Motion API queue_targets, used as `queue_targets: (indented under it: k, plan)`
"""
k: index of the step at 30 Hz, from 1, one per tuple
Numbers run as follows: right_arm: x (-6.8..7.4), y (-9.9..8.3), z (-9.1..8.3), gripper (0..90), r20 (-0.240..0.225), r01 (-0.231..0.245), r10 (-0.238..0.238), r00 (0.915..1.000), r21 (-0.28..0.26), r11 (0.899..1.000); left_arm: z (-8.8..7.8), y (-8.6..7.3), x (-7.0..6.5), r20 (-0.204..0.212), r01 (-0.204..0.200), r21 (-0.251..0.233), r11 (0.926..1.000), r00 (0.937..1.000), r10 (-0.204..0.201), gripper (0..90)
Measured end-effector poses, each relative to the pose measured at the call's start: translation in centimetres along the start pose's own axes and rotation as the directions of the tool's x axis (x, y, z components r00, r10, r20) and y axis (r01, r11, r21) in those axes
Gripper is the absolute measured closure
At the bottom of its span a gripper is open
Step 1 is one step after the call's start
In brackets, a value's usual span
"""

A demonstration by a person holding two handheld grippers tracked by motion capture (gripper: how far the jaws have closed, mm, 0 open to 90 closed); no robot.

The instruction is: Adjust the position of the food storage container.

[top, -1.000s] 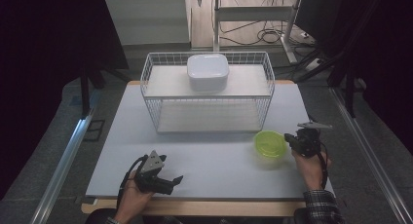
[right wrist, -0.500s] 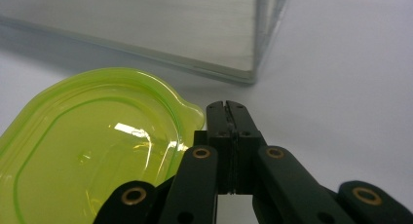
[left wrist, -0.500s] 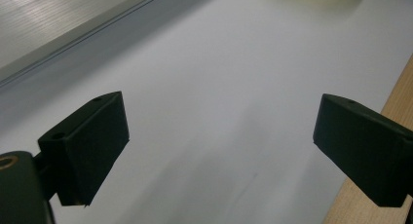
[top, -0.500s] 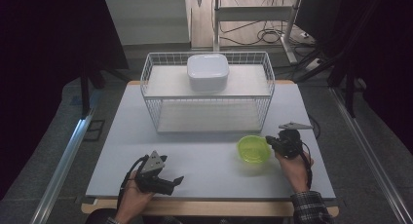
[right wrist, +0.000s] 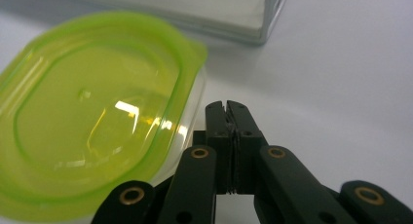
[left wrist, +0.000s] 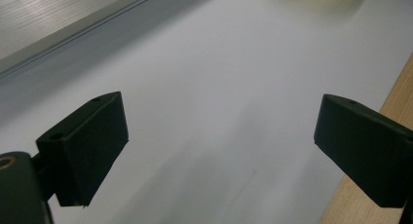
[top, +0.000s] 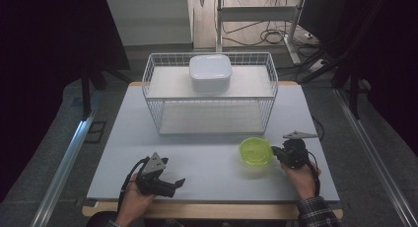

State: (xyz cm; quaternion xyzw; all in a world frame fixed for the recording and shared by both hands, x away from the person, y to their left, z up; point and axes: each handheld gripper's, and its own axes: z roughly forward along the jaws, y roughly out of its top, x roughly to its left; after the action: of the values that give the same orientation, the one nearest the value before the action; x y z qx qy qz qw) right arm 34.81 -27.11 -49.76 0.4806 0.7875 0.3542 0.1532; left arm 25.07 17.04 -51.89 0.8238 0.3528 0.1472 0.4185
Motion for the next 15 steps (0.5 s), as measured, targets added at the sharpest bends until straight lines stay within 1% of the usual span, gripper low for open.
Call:
queue_targets:
  k: [1, 6, 10, 13, 15]
  plan:
    - [0.0, -0.2, 0.0, 88.7, -0.003, -0.003, 0.003, 1.0000, 0.003, 1.000, 0.0, 0.0, 0.0, -0.001, -0.002, 0.001, 1.0000, 1.0000, 0.002, 5.0]
    - [-0.1, -0.6, 0.4, 88.7, -0.068, -0.022, 0.023, 0.9974, 0.017, 1.000, 0.0, 0.0, 0.0, -0.002, -0.005, 0.003, 1.0000, 1.0000, 0.005, 5.0]
    - [0.3, -0.6, 0.7, 88.7, -0.091, -0.014, 0.015, 0.9957, 0.011, 1.000, 0.1, 0.0, 0.0, -0.002, -0.006, 0.008, 1.0000, 1.0000, 0.006, 5.0]
    - [0.7, -0.5, 0.9, 88.7, -0.110, -0.020, 0.022, 0.9937, 0.013, 1.000, 0.1, 0.0, -0.1, -0.002, -0.009, 0.010, 0.9999, 1.0000, 0.009, 5.0]
    - [1.0, -0.4, 1.3, 88.7, -0.127, -0.012, 0.014, 0.9919, 0.016, 1.000, 0.2, 0.0, -0.1, -0.003, -0.011, 0.012, 0.9999, 0.9999, 0.011, 5.0]
